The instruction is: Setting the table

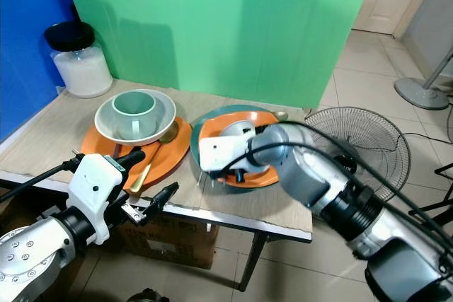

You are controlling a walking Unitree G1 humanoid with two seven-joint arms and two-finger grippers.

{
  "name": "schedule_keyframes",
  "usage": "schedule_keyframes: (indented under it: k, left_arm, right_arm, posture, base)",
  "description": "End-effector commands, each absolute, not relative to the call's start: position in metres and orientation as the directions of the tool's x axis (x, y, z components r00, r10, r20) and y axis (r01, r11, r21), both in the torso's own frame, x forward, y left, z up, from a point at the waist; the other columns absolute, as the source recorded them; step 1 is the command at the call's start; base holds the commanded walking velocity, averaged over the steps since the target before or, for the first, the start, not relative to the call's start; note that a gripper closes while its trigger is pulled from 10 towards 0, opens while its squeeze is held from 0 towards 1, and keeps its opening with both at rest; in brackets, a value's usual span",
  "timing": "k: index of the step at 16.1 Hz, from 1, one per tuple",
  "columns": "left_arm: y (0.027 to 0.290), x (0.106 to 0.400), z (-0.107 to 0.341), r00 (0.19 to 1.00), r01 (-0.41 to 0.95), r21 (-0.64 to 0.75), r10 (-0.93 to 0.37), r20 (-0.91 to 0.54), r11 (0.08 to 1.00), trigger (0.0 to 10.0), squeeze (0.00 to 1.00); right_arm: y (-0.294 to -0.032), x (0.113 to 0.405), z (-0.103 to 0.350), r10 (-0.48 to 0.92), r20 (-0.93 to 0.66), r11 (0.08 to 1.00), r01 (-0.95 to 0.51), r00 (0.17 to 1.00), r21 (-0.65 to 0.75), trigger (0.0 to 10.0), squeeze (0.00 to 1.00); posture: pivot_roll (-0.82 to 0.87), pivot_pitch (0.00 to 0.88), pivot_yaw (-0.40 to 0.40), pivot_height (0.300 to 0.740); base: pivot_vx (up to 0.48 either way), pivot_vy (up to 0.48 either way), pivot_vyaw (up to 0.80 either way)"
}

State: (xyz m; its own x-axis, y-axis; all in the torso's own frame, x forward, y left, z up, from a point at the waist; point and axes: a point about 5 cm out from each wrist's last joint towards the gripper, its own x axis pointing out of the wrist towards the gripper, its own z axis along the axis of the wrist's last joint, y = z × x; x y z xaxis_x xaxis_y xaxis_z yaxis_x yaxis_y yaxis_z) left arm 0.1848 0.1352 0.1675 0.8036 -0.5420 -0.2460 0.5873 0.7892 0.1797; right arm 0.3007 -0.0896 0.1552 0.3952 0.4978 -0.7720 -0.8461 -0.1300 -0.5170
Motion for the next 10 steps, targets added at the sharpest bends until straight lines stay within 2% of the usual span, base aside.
schedule_keyframes:
  k: [1, 10]
  left_arm:
    - [0.1371, 0.1872, 0.1701, 0.814, 0.574, 0.198, -0.530, -0.235, 0.794, 10.0, 0.00]
    - [0.1394, 0.1940, 0.1728, 0.835, 0.547, 0.212, -0.510, -0.208, 0.810, 10.0, 0.00]
  right_arm:
    - [-0.0902, 0.3003, 0.1578, 0.503, -0.770, -0.134, -0.845, 0.392, -0.518, 0.0, 0.00]
    - [-0.0943, 0.3068, 0.1608, 0.542, -0.718, -0.024, -0.846, 0.436, -0.532, 0.0, 0.00]
  posture:
    - [0.01, 0.000, -0.016, 0.740]
    - [0.00, 0.000, -0.009, 0.740]
  base:
    - [0.000, 0.000, 0.00]
    - [0.000, 0.000, 0.00]
